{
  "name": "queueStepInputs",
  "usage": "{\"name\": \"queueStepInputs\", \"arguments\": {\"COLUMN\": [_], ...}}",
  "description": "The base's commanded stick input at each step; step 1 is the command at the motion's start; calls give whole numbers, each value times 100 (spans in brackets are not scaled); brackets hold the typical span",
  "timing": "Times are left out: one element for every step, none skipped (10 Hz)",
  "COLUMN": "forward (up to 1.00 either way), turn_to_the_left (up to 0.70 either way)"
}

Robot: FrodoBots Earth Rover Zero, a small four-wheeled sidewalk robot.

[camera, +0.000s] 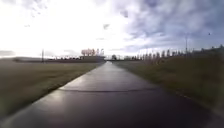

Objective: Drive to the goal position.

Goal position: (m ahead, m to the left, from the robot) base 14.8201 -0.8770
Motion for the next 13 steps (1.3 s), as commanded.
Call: {"name": "queueStepInputs", "arguments": {"forward": [100,100,100,100,100,100,47,100,100,100,100,100,100], "turn_to_the_left": [0,0,0,0,0,0,0,0,0,-2,-4,-16,-39]}}
